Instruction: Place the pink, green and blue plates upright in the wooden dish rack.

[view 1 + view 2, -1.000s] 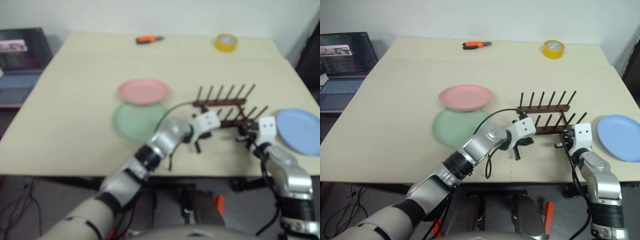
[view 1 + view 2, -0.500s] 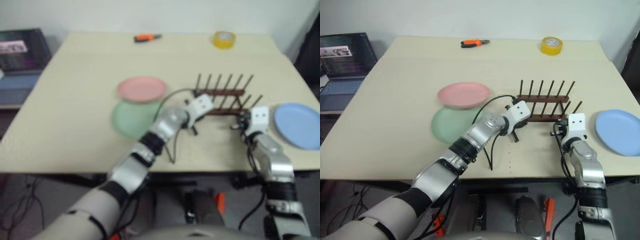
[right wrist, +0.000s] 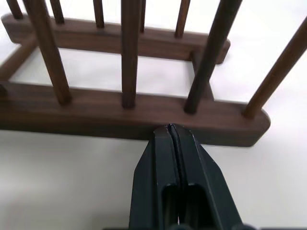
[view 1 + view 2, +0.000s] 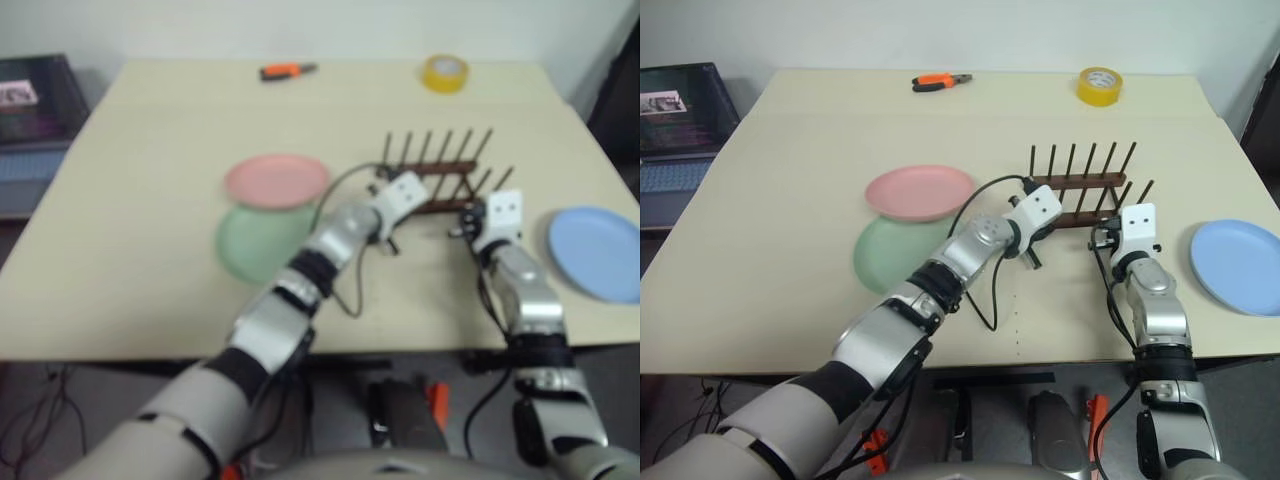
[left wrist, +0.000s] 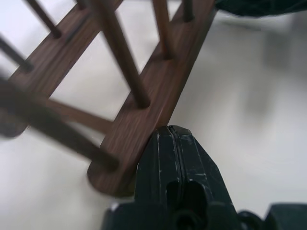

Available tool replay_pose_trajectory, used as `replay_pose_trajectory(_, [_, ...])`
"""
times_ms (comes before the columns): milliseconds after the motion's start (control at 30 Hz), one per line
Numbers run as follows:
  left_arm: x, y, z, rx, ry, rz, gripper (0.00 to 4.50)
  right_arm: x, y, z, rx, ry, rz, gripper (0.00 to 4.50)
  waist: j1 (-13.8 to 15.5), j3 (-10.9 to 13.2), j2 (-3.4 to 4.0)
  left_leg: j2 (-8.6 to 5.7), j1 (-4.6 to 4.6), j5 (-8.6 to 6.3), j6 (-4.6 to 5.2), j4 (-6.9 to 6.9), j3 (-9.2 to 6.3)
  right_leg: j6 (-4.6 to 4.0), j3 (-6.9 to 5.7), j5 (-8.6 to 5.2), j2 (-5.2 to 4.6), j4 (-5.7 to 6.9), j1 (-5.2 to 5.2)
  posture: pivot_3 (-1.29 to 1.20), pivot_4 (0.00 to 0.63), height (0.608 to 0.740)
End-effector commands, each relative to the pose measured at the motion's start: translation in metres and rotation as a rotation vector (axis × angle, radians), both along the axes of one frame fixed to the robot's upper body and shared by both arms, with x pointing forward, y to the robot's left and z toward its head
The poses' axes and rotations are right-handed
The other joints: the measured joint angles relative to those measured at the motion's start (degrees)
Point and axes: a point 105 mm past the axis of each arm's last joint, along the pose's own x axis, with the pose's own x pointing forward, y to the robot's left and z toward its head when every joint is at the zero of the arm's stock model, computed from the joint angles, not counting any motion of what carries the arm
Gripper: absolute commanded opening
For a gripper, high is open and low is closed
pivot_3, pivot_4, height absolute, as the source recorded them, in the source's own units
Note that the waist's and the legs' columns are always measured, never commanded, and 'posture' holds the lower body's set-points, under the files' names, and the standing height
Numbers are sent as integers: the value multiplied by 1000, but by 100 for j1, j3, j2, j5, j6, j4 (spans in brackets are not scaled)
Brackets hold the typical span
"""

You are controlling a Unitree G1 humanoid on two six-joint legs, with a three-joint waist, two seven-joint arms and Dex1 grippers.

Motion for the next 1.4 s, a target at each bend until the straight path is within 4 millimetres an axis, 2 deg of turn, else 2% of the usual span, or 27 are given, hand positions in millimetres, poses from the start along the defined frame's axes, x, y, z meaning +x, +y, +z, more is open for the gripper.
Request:
replay_pose_trajectory(33, [9,-8,29,-48,-97,18,0,11,2,22,-12,-80,2,25,2,5,-2,0,0,0,0,0,0,0,0,0,0,0,0,0,150,740])
replay_pose_trajectory(233, [7,-12,36,-81,-82,-16,0,9,4,25,-26,-74,40,25,3,5,-2,2,0,0,0,0,0,-1,-4,0,1,3,-1,0,150,740])
replay_pose_trajectory(433, [-22,-15,67,-123,-67,-231,0,-21,19,38,-62,-9,195,25,-16,7,3,5,-7,-1,-2,-2,2,-13,0,6,2,3,-7,0,150,740])
replay_pose_trajectory(533, [-48,0,104,-181,-67,-303,620,-46,32,58,-141,31,338,0,-28,18,18,23,-6,-1,-2,-1,-1,-17,3,5,7,9,-9,0,150,740])
replay_pose_trajectory(567, [-54,8,115,-190,-73,-314,964,-51,34,67,-137,34,367,178,-31,25,22,51,-6,-1,-3,0,2,-17,3,4,10,11,-9,0,150,740])
replay_pose_trajectory(633, [-59,25,133,-219,-73,-292,1685,-57,38,84,-127,34,415,615,-41,26,21,68,-3,-1,-3,5,3,-22,3,7,26,10,-9,0,150,740])
replay_pose_trajectory(700, [-60,46,147,-223,-90,-261,2443,-60,42,99,-129,21,460,1266,-47,26,21,76,18,-1,-3,6,0,-28,0,6,32,16,4,0,150,740])
replay_pose_trajectory(767, [-56,79,162,-184,-147,-184,3191,-60,48,117,-118,-13,510,1960,-72,28,21,79,28,0,-3,6,-1,-35,0,8,35,23,5,0,150,740])
replay_pose_trajectory(867, [-47,124,185,-165,-201,-32,4315,-57,52,133,-96,-42,549,3025,-108,30,20,87,30,0,-3,7,-5,-47,0,15,48,26,3,0,150,740])
replay_pose_trajectory(900, [-41,143,192,-158,-220,45,4500,-53,53,138,-96,-62,549,3443,-110,31,18,89,30,1,-3,7,-5,-48,0,14,51,26,2,0,150,740])
replay_pose_trajectory(1000, [-22,195,203,-234,-198,264,4500,-40,57,150,-127,-128,542,4492,-111,33,14,89,27,1,-3,6,-2,-49,1,13,51,21,1,0,150,740])
replay_pose_trajectory(1100, [-1,252,195,-280,-170,491,4500,-31,67,156,-124,-169,560,4492,-113,33,14,84,25,0,-3,4,11,-42,8,14,43,12,1,0,150,740])
replay_pose_trajectory(1167, [11,286,182,-232,-163,612,4500,-27,76,157,-134,-184,590,4492,-115,33,14,84,25,0,-4,3,14,-41,8,14,42,13,0,0,150,740])
replay_pose_trajectory(1300, [31,321,152,-229,-56,734,4500,-23,93,154,-138,-193,643,4492,-100,46,-8,86,22,0,-4,2,15,-41,4,14,42,19,-6,0,150,740])
replay_pose_trajectory(1400, [41,328,132,-219,-6,777,4500,-23,102,151,-140,-196,671,4492,-40,57,-27,84,14,1,-4,6,19,-40,-5,14,40,18,-7,0,150,740])
